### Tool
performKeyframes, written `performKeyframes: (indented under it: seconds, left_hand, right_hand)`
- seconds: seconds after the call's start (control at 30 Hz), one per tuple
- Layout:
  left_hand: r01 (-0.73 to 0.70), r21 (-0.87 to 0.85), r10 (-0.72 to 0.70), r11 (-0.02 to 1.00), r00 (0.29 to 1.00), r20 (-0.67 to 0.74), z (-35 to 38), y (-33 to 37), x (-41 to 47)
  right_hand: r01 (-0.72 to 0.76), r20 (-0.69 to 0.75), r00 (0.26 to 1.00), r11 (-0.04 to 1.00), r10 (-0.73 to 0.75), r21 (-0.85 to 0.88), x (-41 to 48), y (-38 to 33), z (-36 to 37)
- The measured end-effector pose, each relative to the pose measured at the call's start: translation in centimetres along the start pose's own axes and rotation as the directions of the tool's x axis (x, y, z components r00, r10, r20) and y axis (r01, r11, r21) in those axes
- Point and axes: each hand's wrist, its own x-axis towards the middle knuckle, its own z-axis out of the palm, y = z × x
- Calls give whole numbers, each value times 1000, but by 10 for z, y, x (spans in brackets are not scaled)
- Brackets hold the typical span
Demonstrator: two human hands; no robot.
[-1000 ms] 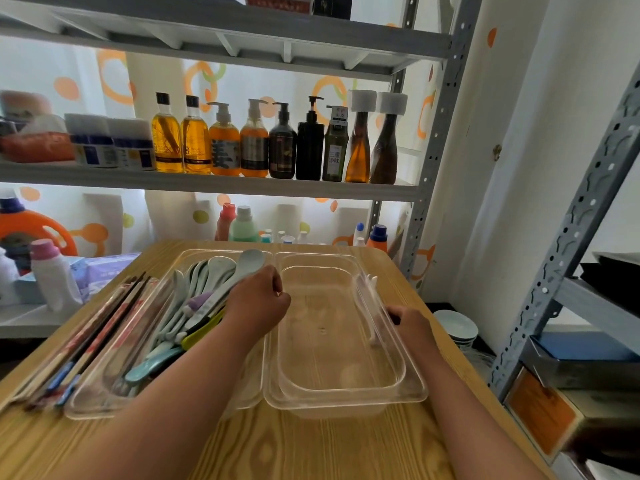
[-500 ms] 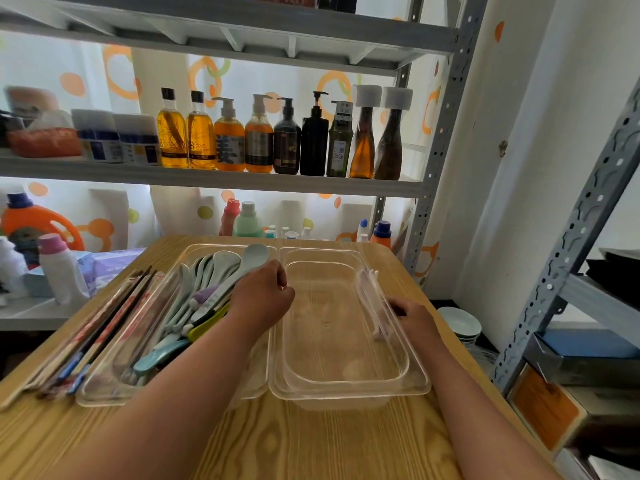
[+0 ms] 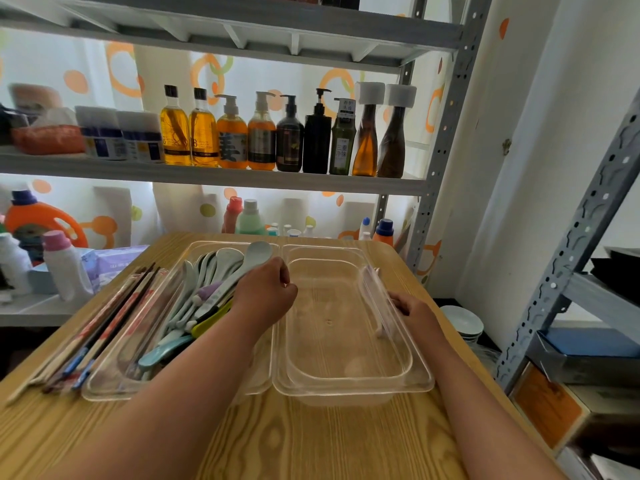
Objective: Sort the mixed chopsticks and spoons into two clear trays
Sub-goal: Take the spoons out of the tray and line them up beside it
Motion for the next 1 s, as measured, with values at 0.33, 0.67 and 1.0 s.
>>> performKeyframes:
  seconds: [0.33, 0.67, 1.0]
  left_hand:
    - [-4, 5, 4, 1000, 1000, -2, 0, 1, -1]
    - [-18, 64, 16, 998, 1000, 26, -2, 2, 1]
    - [3, 31, -6, 1000, 995, 98, -39, -8, -8]
  right_hand:
    - [-27, -35, 999, 999, 28, 18, 3, 4, 1]
    - [-15, -173, 984, 993, 36, 120, -7, -19, -2]
    - [287, -88, 952, 954, -295, -88, -35, -94, 9]
